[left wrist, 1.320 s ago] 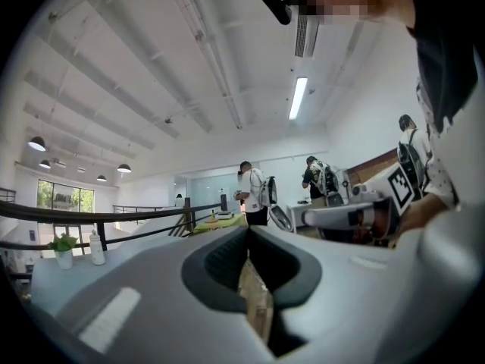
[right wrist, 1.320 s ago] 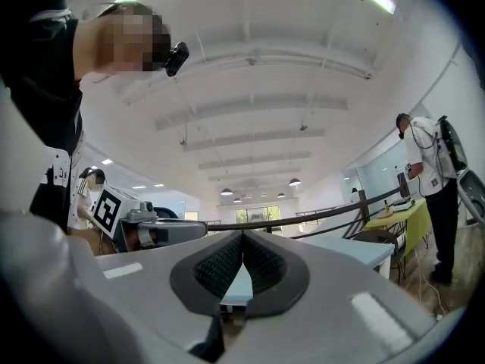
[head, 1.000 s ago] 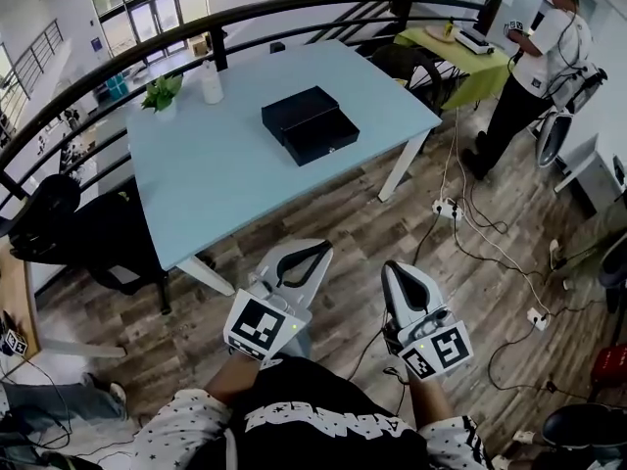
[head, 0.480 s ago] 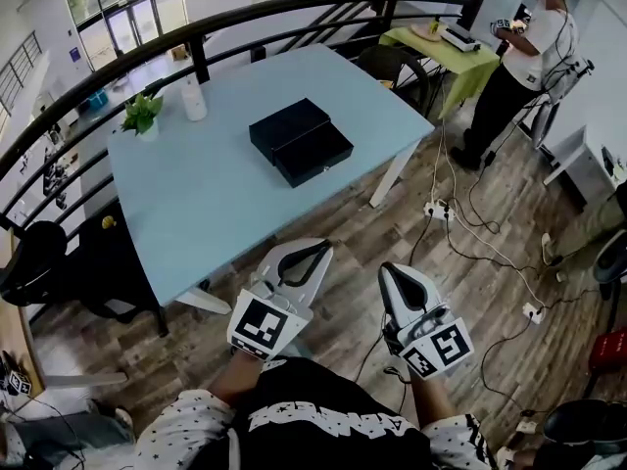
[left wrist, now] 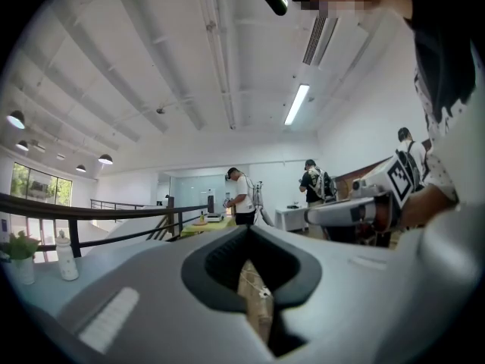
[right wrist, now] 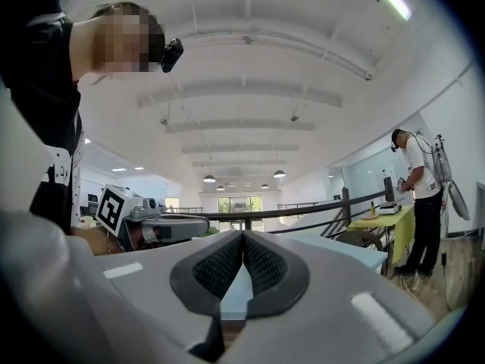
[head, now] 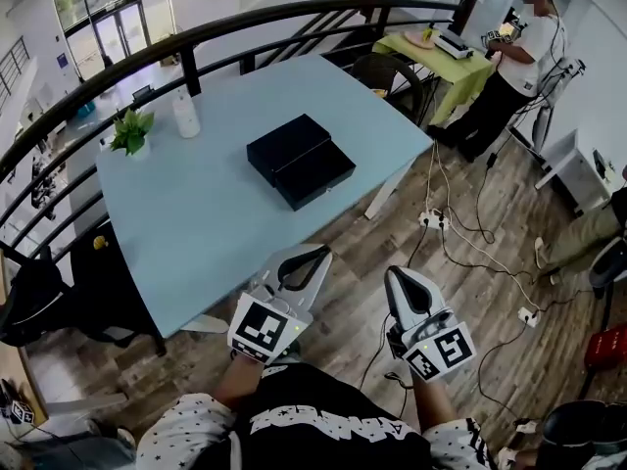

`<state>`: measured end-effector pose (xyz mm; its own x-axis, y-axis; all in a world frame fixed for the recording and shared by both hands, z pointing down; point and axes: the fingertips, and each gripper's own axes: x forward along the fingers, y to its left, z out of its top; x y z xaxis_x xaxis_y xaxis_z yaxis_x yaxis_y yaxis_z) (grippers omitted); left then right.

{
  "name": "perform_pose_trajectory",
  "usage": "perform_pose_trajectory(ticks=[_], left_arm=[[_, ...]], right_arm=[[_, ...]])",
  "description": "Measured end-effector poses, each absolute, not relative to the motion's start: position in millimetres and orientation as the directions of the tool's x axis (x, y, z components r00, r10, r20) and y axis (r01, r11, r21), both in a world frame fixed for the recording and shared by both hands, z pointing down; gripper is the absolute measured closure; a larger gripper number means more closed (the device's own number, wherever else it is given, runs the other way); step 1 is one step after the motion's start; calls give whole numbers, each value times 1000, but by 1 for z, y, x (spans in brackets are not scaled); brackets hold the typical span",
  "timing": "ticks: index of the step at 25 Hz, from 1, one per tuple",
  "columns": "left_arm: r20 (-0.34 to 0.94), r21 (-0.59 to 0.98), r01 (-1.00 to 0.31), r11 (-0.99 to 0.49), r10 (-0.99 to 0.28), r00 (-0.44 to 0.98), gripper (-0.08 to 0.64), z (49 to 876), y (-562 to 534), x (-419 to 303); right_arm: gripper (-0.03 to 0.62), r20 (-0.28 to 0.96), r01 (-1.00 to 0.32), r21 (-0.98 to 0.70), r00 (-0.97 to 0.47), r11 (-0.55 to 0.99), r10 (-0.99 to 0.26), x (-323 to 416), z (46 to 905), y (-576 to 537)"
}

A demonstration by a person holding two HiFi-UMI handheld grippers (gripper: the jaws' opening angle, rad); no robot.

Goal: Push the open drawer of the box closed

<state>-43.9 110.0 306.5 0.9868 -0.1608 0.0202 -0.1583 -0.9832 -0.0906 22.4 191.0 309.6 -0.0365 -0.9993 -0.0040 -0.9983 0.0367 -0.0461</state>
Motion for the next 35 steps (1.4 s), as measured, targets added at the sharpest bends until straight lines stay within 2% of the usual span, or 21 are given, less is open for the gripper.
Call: perform_pose_trajectory(ticks=[20,35], left_arm=[[29,-70,-187,-980,-189,982,560,320,28,-43],[100,-74,-305,-950,-311,945,560,330,-13,-55]], right_arm=[[598,34,-998,-32,-47,46,-998,26,325,114],[598,55,-990,-62,-132,129,-990,42,330,66]])
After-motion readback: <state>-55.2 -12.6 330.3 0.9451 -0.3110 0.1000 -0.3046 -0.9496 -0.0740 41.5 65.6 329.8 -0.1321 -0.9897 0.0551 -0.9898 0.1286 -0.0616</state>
